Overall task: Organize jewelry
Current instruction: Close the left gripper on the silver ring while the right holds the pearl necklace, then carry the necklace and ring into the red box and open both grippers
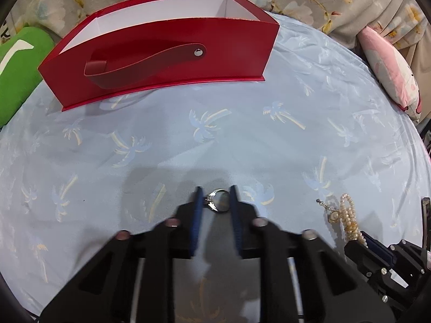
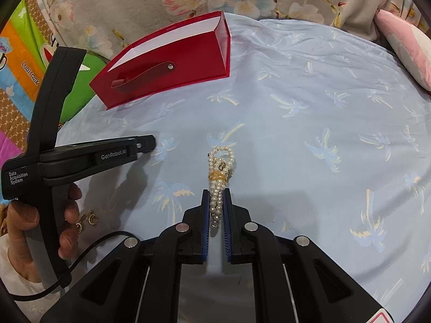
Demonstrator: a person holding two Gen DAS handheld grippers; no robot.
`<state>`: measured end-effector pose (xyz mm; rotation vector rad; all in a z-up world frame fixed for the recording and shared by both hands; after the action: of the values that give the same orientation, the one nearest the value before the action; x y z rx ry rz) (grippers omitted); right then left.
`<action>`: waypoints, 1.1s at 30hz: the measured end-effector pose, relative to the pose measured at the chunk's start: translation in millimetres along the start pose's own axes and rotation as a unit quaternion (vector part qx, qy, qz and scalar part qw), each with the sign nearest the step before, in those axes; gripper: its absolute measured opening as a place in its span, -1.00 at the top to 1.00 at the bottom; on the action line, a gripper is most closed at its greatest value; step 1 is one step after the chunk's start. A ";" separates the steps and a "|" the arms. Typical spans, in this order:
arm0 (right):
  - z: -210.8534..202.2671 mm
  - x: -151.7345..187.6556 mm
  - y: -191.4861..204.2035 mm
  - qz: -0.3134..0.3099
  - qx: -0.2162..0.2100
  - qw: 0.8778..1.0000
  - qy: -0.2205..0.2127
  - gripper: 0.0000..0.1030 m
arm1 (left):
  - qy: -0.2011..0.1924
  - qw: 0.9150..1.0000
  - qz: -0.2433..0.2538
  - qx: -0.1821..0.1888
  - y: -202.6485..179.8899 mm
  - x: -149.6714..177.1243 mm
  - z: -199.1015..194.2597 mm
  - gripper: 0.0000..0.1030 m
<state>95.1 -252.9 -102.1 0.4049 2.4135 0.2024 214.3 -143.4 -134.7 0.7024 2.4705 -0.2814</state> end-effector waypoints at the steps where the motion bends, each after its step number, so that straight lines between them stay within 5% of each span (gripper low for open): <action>1: 0.3 -0.1 0.0 0.000 0.000 1.000 0.000 0.84 | 0.000 1.000 -0.004 0.005 0.9 0.0 -1.2 0.87; 18: -22.1 -25.8 18.1 -0.022 -0.007 0.999 -0.035 0.84 | -0.057 0.998 -0.029 0.007 25.9 -11.6 -67.1 0.88; 33: -43.3 -167.3 76.5 -0.091 -0.027 0.986 -0.139 0.84 | -0.151 0.985 -0.026 -0.073 102.8 -101.0 -142.2 0.88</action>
<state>206.5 -239.6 50.1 0.1724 2.1504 0.1197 277.3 -51.8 34.5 0.4937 2.1959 -0.2062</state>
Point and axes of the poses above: each gripper's, at about its wrist camera, not at the fingertips, and z roughly the way its jaws point, y to its left, x to its underside, the point moved 8 cm from there along z, roughly the way its jaws point, and after that the axes turned 2 degrees about z, right-handed, at the moved point
